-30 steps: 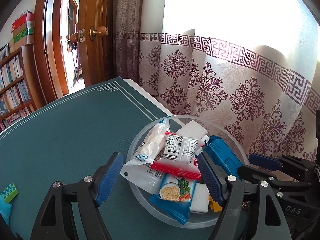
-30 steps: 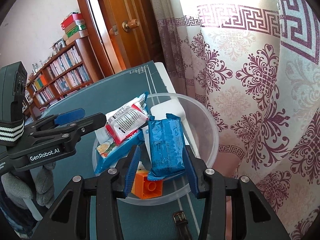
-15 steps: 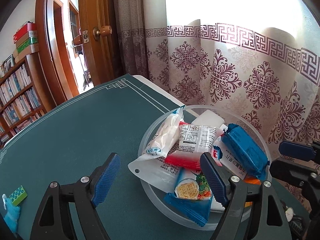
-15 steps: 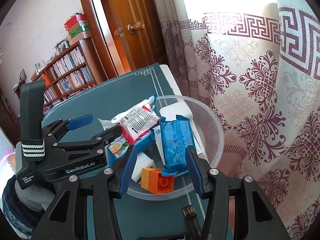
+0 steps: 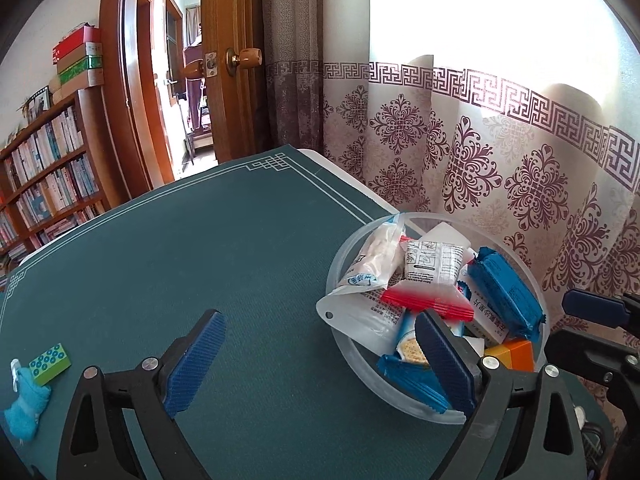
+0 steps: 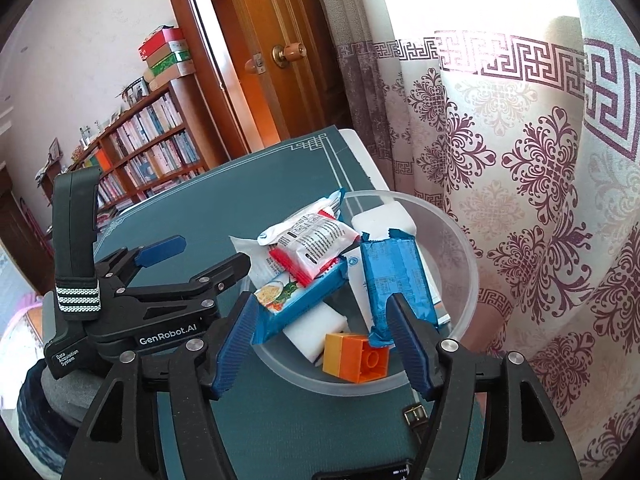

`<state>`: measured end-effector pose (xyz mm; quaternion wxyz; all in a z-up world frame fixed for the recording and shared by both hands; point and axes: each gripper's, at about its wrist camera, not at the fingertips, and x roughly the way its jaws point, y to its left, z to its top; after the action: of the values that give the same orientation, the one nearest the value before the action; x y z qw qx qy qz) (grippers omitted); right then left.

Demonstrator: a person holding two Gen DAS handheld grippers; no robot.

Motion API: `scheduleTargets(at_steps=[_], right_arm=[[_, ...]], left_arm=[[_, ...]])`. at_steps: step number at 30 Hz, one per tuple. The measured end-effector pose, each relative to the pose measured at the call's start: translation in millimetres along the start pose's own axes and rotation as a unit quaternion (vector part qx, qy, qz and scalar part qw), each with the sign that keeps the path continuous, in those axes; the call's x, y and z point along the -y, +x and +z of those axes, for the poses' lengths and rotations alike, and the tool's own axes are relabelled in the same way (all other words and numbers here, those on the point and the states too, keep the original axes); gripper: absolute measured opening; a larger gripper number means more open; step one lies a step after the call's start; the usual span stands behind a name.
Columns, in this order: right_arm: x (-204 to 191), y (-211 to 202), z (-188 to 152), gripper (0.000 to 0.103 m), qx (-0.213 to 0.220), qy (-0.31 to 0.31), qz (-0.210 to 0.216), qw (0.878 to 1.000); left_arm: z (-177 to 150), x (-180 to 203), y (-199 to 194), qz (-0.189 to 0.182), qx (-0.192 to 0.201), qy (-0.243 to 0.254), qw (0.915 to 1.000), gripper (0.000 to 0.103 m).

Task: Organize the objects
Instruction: 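Grasp the teal cloth bundle with the left gripper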

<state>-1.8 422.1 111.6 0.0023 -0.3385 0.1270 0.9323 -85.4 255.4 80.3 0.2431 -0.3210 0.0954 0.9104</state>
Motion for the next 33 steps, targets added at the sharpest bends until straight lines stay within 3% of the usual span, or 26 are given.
scheduleTargets(at_steps=[12, 19, 24, 33], right_arm=[[-68, 11, -7, 0.068, -0.023, -0.051, 0.041, 0.998], [-118, 35, -23, 0.068, -0.063, -0.071, 0.077, 0.992], [-148, 56, -34, 0.074, -0.087, -0.070, 0.099, 0.989], [-195, 82, -53, 0.074, -0.121, -0.097, 0.121, 0.980]], left_arm=[[-30, -84, -33, 0.054, 0.003, -0.071, 0.9961, 0.100], [-53, -135, -56, 0.103, 0.002, -0.089, 0.9907, 0.102], [-71, -177, -70, 0.132, 0.001, -0.113, 0.9848, 0.102], [-103, -251, -81, 0.174, -0.008, -0.170, 0.9698, 0.102]])
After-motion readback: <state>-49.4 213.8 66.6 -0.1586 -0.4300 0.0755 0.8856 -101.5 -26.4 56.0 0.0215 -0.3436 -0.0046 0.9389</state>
